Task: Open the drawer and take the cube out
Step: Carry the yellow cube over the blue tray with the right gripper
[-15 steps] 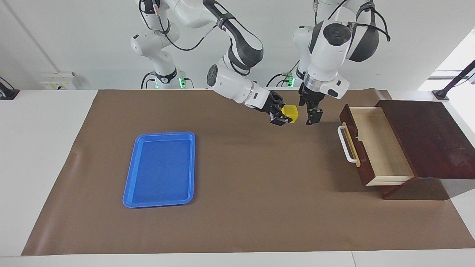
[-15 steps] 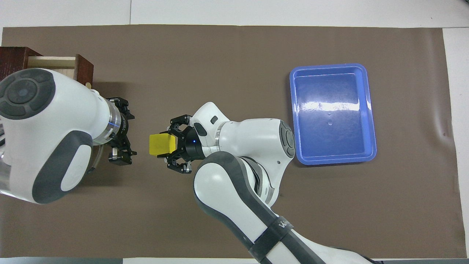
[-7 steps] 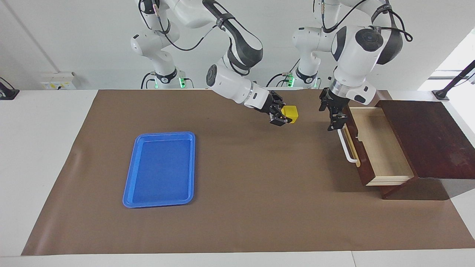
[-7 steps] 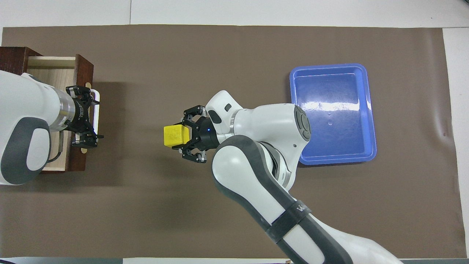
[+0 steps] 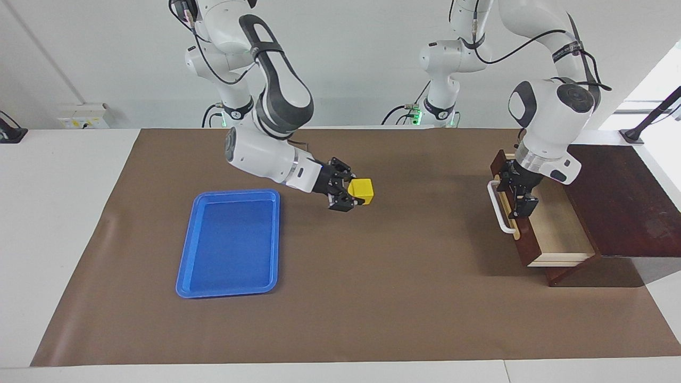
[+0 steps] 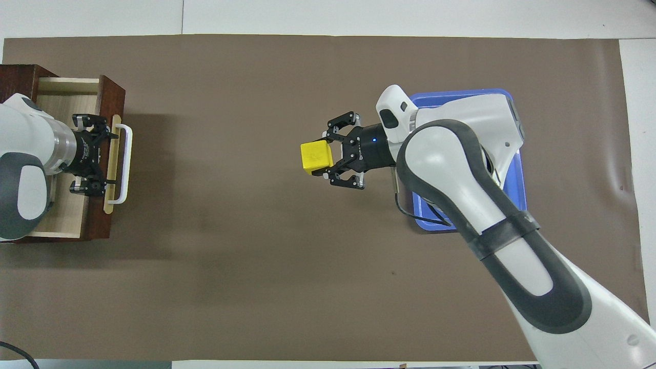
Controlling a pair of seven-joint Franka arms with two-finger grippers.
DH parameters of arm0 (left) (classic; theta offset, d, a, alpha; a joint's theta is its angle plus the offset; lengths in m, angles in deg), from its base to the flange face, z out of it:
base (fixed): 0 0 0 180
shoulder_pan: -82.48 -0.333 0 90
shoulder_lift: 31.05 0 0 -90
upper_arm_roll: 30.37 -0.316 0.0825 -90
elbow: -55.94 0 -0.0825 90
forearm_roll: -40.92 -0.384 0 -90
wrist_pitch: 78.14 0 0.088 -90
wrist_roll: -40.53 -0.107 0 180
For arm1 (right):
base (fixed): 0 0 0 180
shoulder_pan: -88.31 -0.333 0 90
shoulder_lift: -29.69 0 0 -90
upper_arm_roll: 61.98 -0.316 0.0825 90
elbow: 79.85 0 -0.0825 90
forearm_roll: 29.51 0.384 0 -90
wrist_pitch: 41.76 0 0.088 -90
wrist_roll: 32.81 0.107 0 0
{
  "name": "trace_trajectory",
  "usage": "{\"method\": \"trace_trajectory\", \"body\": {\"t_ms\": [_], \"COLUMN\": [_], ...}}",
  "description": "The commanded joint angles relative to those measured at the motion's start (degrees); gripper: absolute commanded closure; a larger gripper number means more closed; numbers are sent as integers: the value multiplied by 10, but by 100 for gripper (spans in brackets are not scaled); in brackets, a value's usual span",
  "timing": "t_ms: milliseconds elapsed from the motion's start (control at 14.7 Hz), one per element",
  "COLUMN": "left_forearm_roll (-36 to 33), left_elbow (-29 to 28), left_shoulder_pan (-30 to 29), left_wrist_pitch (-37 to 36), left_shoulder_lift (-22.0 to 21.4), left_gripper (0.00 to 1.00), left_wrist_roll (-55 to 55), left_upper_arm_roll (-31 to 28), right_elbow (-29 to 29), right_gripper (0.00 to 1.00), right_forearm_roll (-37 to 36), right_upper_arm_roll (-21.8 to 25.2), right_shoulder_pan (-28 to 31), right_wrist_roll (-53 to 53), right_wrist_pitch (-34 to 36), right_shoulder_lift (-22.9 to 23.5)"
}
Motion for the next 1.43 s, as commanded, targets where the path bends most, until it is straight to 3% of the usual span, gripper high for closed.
{"method": "trace_trajectory", "body": {"t_ms": [0, 272, 680, 952, 1156, 1361], "left_forearm_roll": [-21, -22, -22, -17, -16, -21], "left_elbow": [16, 16, 19, 26, 31, 32], "left_shoulder_pan": [-45, -92, -133, -107, -57, -15], "left_wrist_pitch": [9, 10, 9, 13, 6, -16], "left_shoulder_lift": [8, 10, 10, 11, 1, -35], "left_gripper": [0, 0, 0, 0, 0, 0], "left_wrist_roll": [-29, -31, -97, -100, -98, -128], "left_upper_arm_roll": [2, 2, 2, 5, 7, 4], "right_elbow": [26, 57, 90, 77, 27, 32], "right_gripper": [100, 100, 100, 100, 100, 100], "right_forearm_roll": [-42, -92, -110, -101, -102, -101], "right_upper_arm_roll": [-7, -6, -4, -5, -6, -6], "right_shoulder_pan": [52, 139, 212, 232, 239, 239], "right_wrist_roll": [-15, -42, -141, -181, -204, -204], "right_wrist_pitch": [30, 49, 14, 11, 21, 25], "right_shoulder_lift": [-20, -28, -10, 26, 61, 65]}}
